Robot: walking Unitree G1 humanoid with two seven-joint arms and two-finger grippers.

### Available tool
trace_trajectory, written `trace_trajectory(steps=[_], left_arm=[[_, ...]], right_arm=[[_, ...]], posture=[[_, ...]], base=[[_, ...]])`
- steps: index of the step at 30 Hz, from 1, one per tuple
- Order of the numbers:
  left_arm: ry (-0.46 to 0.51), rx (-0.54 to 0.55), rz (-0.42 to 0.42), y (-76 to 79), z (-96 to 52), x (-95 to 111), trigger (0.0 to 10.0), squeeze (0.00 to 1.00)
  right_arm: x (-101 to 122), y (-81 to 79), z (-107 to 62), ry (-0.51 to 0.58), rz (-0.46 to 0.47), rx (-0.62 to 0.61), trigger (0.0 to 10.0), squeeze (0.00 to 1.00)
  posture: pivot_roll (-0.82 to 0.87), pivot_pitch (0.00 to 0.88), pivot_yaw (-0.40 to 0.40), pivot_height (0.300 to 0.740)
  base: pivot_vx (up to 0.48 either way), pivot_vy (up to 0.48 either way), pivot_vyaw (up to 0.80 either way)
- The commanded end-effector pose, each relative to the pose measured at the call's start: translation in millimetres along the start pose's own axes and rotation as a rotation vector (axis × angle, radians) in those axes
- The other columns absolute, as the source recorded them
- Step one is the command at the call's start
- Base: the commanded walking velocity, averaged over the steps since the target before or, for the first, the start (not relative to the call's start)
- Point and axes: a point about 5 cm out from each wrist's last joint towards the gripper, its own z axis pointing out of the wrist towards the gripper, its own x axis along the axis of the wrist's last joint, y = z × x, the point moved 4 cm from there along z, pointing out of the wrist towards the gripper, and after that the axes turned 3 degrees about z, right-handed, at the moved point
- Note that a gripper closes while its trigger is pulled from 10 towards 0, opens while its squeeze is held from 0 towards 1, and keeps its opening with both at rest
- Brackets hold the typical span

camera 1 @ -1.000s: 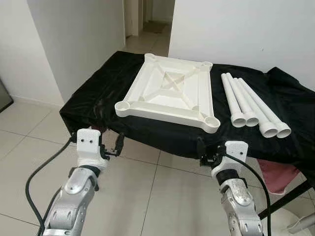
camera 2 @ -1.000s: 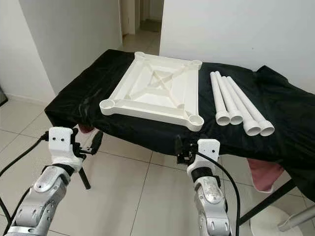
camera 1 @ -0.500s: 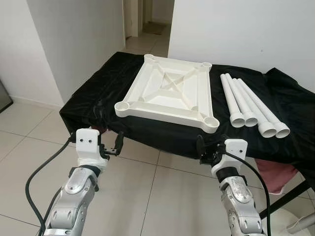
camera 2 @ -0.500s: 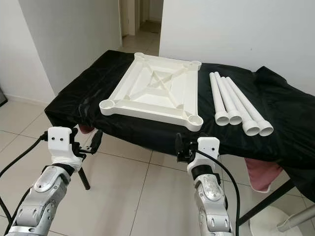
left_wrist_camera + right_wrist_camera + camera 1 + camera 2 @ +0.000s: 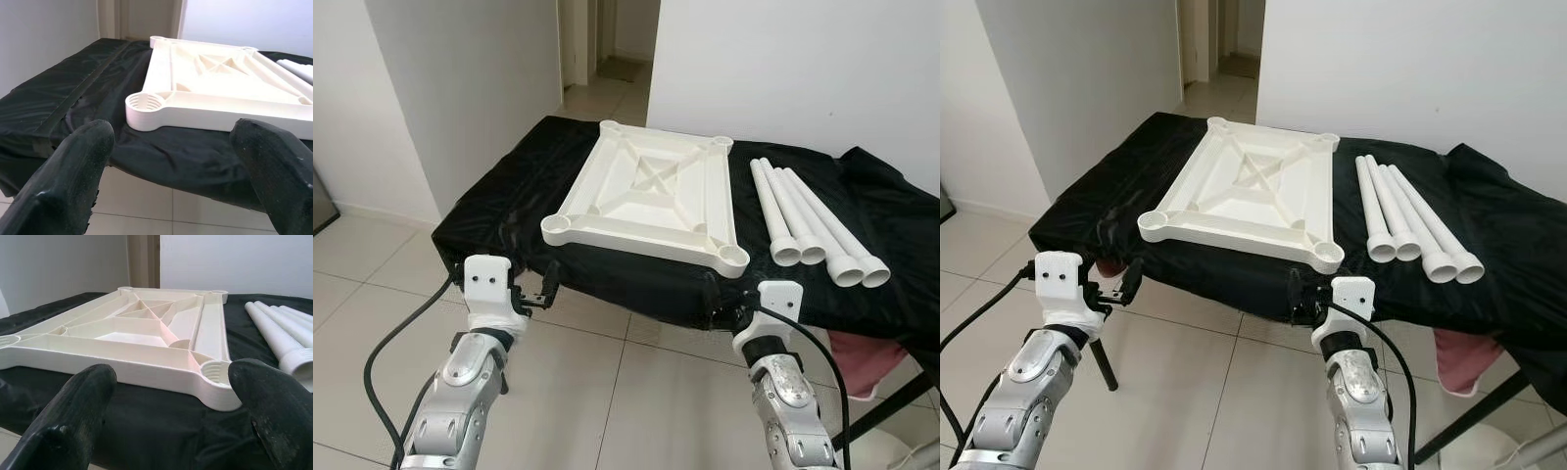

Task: Building children table

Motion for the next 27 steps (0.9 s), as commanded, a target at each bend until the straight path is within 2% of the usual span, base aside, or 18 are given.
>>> trace_trajectory(steps=[1,27], left_arm=[[-0.006,-0.022,-0.007,0.4,0.5,-3.1,10.0,0.0],[-0.001,-0.017,-0.009,-0.5,0.4,-2.3,10.0,0.0]], right_arm=[[-1.4,-0.9,1.4,0.001,0.003,0.005,10.0,0.0],[-4.1,-0.6,2.7,0.003,-0.005,0.004,10.0,0.0]], posture=[[0.05,0.082,-0.041,0.74],[0.06,0.081,-0.046,0.74]], base=[[0.285,0.0,0.0],[0.285,0.0,0.0]])
